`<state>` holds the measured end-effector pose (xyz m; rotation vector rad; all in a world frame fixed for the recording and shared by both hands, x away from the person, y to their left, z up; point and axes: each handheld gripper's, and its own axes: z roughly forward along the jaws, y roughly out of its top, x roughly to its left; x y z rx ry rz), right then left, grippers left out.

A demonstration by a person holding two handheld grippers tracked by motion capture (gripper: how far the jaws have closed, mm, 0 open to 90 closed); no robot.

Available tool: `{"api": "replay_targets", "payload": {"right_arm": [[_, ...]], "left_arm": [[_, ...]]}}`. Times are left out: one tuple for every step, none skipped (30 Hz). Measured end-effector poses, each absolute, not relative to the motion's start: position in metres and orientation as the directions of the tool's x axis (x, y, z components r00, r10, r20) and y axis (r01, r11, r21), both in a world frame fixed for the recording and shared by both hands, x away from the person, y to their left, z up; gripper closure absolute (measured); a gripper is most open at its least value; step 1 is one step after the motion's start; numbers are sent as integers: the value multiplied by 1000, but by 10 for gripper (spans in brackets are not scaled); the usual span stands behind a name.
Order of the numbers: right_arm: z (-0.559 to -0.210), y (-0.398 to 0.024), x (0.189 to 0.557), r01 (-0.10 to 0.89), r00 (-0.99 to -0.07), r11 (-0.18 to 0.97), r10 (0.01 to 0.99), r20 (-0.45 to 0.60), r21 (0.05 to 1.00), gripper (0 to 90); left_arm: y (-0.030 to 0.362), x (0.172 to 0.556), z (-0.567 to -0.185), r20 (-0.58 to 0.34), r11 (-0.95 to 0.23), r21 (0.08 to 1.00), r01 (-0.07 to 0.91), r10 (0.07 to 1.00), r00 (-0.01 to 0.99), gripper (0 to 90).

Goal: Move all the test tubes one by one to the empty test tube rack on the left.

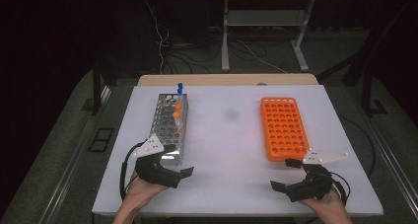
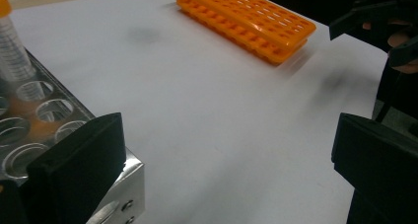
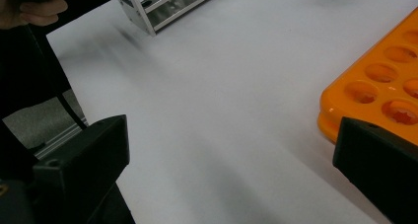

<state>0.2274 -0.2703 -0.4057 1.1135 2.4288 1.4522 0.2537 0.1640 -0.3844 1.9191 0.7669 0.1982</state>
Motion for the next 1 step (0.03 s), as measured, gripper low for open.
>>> {"api": "replay_targets", "payload": {"right_arm": [[-406, -271, 227, 534, -728, 277, 630, 268, 799, 3]], "left_arm": [[164, 253, -385, -193, -282, 862, 422, 588, 786, 0]]}}
